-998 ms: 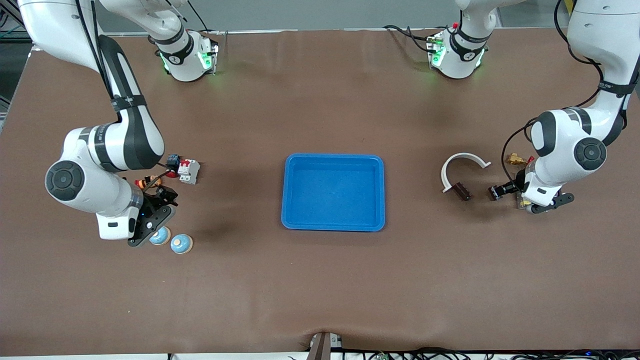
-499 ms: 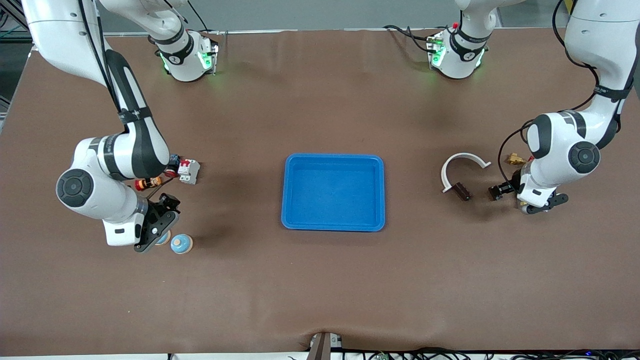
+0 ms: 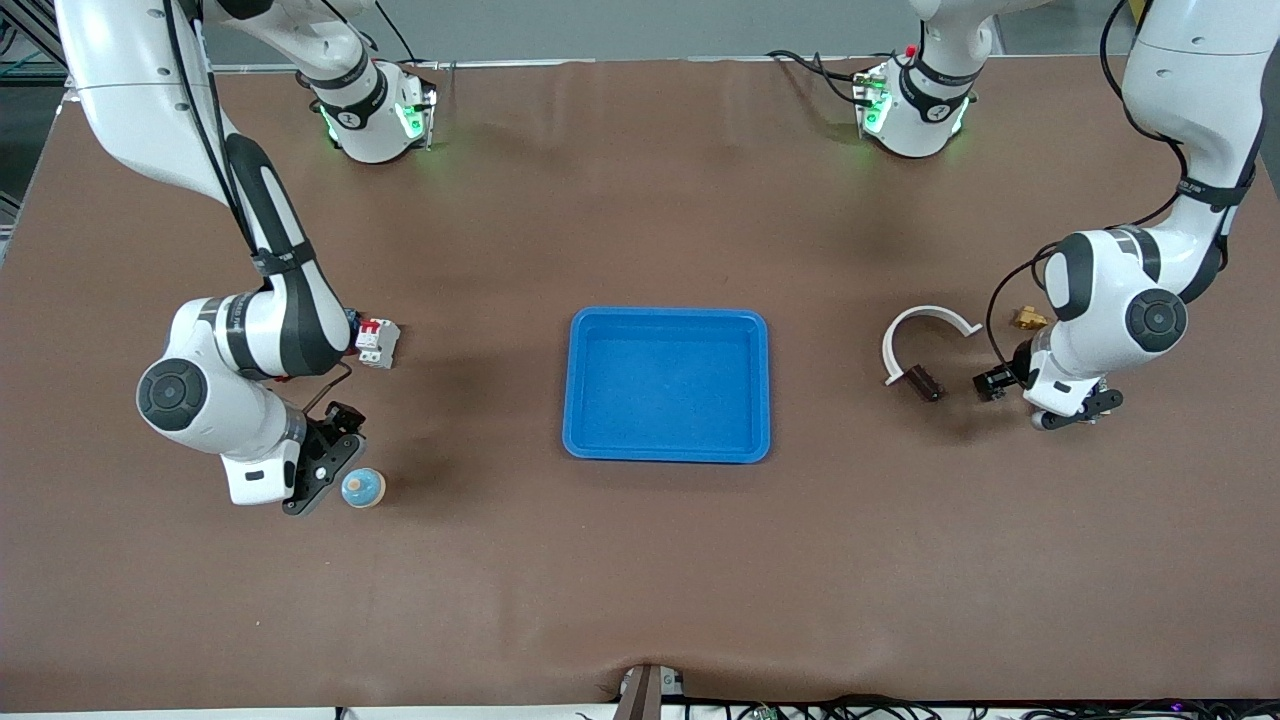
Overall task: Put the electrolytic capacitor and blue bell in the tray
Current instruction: 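Close the right gripper on the bell while the left gripper grasps the capacitor, then carry the brown capacitor into the tray and open the left gripper, then lift the bell with the right gripper while the left gripper reaches the capacitor, then lower the bell into the tray while the left gripper grasps the capacitor, then release the bell with the right gripper while the left gripper carries the capacitor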
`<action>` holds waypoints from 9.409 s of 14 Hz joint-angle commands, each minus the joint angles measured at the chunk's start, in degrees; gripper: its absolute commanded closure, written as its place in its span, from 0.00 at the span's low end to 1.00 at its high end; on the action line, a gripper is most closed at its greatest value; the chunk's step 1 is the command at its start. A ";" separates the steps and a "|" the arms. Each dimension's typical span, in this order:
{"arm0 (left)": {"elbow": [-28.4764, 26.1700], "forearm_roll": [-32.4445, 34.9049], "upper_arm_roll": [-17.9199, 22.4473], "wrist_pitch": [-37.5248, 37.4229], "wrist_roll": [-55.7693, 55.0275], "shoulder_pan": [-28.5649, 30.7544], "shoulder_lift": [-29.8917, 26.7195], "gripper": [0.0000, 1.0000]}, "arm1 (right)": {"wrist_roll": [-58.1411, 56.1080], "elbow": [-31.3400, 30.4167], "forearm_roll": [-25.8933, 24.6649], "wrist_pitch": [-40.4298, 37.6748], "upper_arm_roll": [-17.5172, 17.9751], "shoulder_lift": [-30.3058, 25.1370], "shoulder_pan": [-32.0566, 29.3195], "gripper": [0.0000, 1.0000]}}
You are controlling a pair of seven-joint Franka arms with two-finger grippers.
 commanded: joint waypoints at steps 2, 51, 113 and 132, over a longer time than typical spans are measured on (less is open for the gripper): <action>0.78 -1.12 -0.36 0.65 0.24 -0.26 1.30 0.38 | -2.07 2.55 -0.41 2.07 0.47 3.10 -1.00 0.00; 21.53 5.65 -16.80 -11.13 -60.05 -26.98 14.13 1.00 | -12.80 6.33 -0.06 8.50 0.56 12.42 -0.64 0.00; -2.38 8.90 -17.41 4.08 -28.14 6.77 0.87 1.00 | 79.14 3.08 4.69 0.50 0.82 3.80 36.35 0.56; 19.23 8.55 -26.12 -14.56 -43.43 -7.10 3.76 1.00 | 79.22 -2.90 3.81 10.78 0.56 5.82 37.50 0.55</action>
